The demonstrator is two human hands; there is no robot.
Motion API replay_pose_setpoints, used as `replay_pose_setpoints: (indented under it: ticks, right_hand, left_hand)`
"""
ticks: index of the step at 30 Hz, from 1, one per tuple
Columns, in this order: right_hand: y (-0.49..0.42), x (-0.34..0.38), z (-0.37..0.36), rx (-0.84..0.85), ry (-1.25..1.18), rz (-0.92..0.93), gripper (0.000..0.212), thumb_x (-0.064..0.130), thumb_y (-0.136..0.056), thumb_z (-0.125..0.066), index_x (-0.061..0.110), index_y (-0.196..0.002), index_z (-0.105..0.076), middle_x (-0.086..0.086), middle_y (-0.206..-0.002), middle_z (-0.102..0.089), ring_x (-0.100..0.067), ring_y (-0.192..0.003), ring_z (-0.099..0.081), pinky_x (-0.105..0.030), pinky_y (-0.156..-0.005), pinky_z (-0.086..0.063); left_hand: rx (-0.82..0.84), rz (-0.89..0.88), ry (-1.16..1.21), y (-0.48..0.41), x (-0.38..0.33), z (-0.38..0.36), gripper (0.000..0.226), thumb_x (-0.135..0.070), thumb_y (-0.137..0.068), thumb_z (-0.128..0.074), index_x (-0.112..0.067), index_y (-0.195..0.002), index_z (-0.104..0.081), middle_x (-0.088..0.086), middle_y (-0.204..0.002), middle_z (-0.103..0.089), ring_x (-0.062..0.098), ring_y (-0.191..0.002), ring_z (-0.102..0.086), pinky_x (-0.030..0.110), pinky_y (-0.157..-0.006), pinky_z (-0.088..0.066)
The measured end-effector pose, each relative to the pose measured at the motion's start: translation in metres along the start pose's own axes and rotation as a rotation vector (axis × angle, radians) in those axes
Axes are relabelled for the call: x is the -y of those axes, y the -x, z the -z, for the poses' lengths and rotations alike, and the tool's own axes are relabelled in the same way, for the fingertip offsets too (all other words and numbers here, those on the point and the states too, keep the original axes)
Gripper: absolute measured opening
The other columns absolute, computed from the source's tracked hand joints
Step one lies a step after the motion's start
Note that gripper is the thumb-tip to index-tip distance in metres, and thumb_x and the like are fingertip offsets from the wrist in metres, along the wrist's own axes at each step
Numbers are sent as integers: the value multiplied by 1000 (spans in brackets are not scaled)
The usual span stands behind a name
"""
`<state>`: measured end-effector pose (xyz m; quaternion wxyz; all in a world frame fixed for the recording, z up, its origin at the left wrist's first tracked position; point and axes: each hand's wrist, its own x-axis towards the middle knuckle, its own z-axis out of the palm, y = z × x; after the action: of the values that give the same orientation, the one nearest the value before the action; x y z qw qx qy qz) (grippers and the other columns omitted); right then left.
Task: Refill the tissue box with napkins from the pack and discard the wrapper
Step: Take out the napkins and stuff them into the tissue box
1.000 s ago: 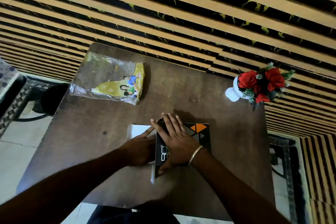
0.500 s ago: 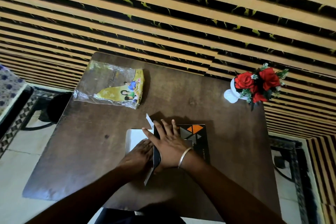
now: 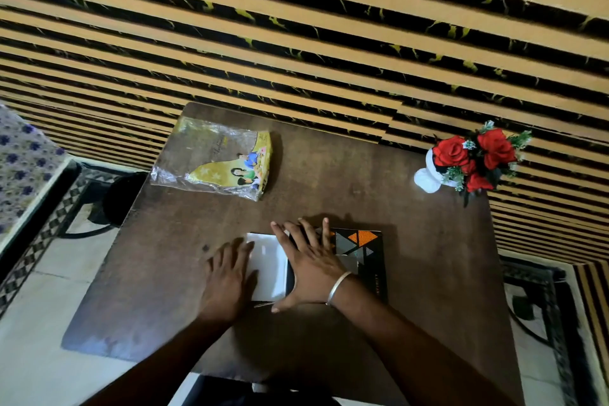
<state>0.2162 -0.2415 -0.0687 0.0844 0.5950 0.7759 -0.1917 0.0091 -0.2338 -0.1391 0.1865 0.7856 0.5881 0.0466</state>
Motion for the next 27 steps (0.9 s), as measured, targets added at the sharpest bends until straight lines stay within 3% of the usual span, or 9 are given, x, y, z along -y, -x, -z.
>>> replay_pose_setpoints:
  ticks: [4, 8, 12, 15, 17, 20, 22, 24, 27]
  right_hand:
    - [1, 0, -4, -54, 56, 26, 117, 81, -57, -58, 20, -151, -25, -2, -153, -28, -35, -149, -12, -71, -114, 5]
    - [2, 2, -6, -91, 94, 52, 96, 77, -60, -54, 22, -137, -43, 0, -145, -34, -36, -147, -15, -70, -114, 0]
    - [4, 3, -9, -133, 93, 47, 101, 80, -62, -51, 21, -142, -39, -2, -153, -31, -35, -150, -12, -67, -116, -2]
    - [8, -2, -13, -131, 82, 8, 123, 91, -61, -43, 17, -156, -17, -7, -165, -12, -33, -153, 1, -64, -119, -2]
    - [12, -6, -13, -126, 69, -19, 134, 97, -59, -40, 14, -158, -6, -10, -167, 0, -31, -153, 9, -62, -120, -2]
    - [15, -13, -11, -94, 79, -16, 142, 100, -55, -39, 9, -158, 1, -11, -166, 8, -29, -153, 15, -59, -122, -2]
    - [18, -16, -11, -75, 98, -18, 144, 99, -56, -40, 7, -157, 3, -11, -166, 10, -29, -153, 15, -57, -123, -3]
    - [18, -17, -12, -74, 88, -23, 142, 96, -57, -43, 7, -157, 2, -11, -166, 8, -28, -153, 13, -56, -123, -5]
    - [16, -15, -14, -88, 67, -35, 139, 92, -57, -48, 8, -158, 0, -10, -167, 4, -27, -154, 8, -55, -123, -7]
  left_hand:
    - [47, 217, 311, 1, 7, 3, 59, -21, -87, -64, -10, -142, -44, 12, -138, -49, 35, -126, -45, 47, -104, -41]
    - [97, 247, 462, 3, 2, 9, 32, -15, -91, -62, -8, -122, -64, 12, -115, -70, 27, -95, -66, 35, -83, -54]
    - [44, 305, 535, 3, -5, 12, 17, -11, -93, -57, -8, -110, -58, 9, -98, -69, 19, -77, -59, 26, -63, -42]
    - [3, 335, 652, 4, -18, 14, 6, -14, -99, -51, -12, -105, -51, 3, -89, -67, 21, -74, -62, 20, -53, -40]
    - [-37, 380, 891, 4, -27, 19, 14, -22, -103, -48, -11, -99, -53, 1, -85, -68, 22, -79, -67, 23, -60, -48]
    - [7, 402, 1187, 5, -33, 22, 25, -29, -104, -44, -12, -107, -62, 7, -101, -72, 20, -96, -70, 32, -78, -54]
    - [98, 322, 1188, 6, -38, 20, 24, -29, -102, -50, -20, -121, -62, 0, -117, -71, 15, -109, -67, 34, -90, -52]
    - [153, 300, 1167, 8, -47, 18, 31, -31, -100, -53, -30, -130, -57, -15, -128, -64, 0, -115, -61, 32, -101, -48]
    - [107, 297, 1148, 11, -62, 20, 33, -23, -101, -52, -34, -132, -52, -26, -124, -60, -17, -106, -59, 14, -93, -48]
